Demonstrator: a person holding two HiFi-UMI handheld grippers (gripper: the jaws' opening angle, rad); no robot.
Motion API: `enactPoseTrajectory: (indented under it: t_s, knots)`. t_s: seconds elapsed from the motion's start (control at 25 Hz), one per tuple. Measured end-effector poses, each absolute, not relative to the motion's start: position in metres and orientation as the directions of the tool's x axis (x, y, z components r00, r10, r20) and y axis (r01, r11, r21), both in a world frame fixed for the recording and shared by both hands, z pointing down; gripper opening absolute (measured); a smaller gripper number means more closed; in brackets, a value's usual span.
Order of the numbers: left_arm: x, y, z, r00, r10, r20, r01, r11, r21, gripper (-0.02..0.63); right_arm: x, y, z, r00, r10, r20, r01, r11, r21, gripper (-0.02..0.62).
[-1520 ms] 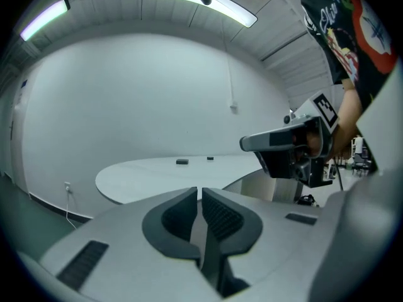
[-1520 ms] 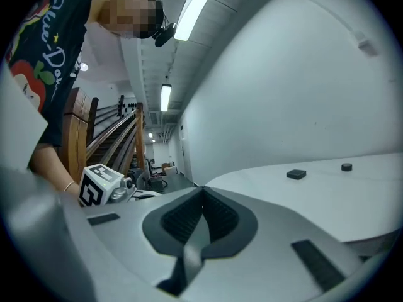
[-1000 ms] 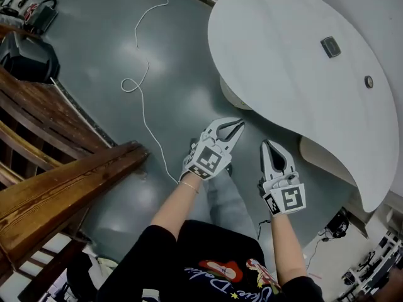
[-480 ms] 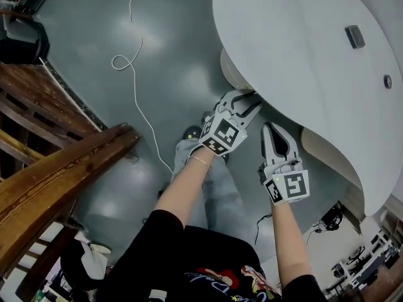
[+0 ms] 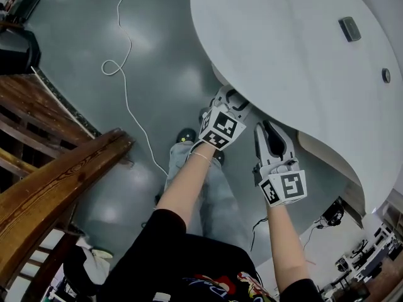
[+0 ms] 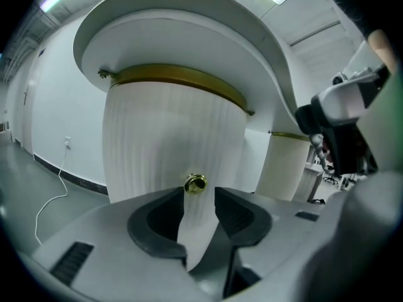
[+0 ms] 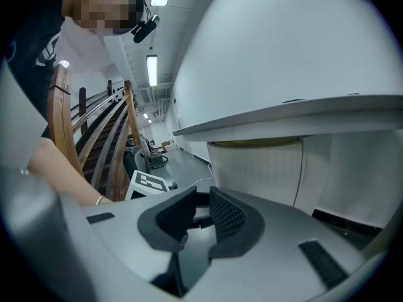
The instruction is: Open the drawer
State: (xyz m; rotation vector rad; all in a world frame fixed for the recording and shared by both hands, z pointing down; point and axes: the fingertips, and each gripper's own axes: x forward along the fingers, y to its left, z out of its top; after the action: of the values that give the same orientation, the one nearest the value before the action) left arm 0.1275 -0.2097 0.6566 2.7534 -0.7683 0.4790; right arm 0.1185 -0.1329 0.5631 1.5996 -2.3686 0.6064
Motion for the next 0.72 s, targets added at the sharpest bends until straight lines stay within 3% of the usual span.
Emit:
enactPoseTrajectory:
  t_s: [0.72]
  knots:
    - [0.134, -0.223, 0.662, 0.784, -0.497, 0.371, -0.577, -0.805, 0.142, 0.092, 0.135, -0.133, 0.561, -0.345, -0.844, 0.410, -0.937, 0.284, -0.205, 0.066]
